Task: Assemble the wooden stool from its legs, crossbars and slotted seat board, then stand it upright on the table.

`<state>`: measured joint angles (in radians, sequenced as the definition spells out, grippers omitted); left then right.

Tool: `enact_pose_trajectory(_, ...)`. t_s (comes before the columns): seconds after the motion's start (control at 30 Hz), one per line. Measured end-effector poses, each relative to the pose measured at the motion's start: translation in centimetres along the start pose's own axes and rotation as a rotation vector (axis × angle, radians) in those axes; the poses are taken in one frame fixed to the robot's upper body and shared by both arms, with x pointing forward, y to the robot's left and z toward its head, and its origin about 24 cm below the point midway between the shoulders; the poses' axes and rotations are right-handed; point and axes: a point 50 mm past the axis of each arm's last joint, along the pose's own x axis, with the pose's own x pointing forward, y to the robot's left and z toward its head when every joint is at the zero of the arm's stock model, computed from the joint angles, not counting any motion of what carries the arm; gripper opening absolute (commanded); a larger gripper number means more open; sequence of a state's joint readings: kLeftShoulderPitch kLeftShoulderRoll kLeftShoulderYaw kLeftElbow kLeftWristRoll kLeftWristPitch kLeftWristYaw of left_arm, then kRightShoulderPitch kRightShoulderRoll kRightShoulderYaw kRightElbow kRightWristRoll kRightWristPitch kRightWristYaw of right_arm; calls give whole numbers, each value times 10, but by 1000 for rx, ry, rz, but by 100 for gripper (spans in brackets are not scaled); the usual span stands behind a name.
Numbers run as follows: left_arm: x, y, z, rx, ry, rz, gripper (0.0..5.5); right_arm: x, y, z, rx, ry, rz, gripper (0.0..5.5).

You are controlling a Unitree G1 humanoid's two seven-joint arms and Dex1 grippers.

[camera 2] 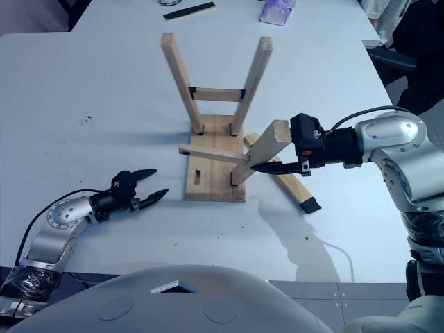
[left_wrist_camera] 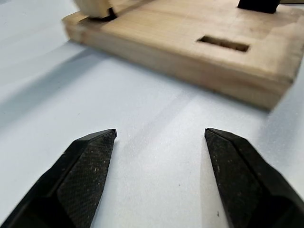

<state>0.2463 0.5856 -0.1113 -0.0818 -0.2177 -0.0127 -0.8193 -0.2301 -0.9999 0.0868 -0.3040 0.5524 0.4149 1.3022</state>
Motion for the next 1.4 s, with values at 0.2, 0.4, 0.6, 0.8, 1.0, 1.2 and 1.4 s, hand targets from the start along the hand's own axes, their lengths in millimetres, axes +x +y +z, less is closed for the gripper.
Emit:
enact_pose_trajectory(0.2, 4, -1, 3, 3, 2, -8, 345, 12, -5, 6, -30, 17, 34, 203)
enact_pose_trajectory(0.4, 6, -3, 3, -2, 2, -9, 345, 15, -9, 5, -26, 17, 44, 203)
enact_pose_trajectory(0.6, 8, -6, 5, -6, -1, -9, 345, 37, -8, -16, 119, 27, -9, 302)
enact_pose_trajectory(0.8, 8, -7, 4, -12, -5, 2, 345, 26, -18, -11, 65, 70, -119, 339)
enact_pose_trajectory(1.0, 9, -9, 3, -26, -14, 41, 345, 4, -3, -22, 68, 168, -169, 358)
enact_pose_trajectory(1.2, -2, -18, -2, -55, -10, 124, 345, -24, 26, -55, 212, 295, -305, 415)
enact_pose_trajectory(1.4, -7, -21, -2, -77, -18, 183, 345, -20, 49, -84, 356, 363, -511, 432)
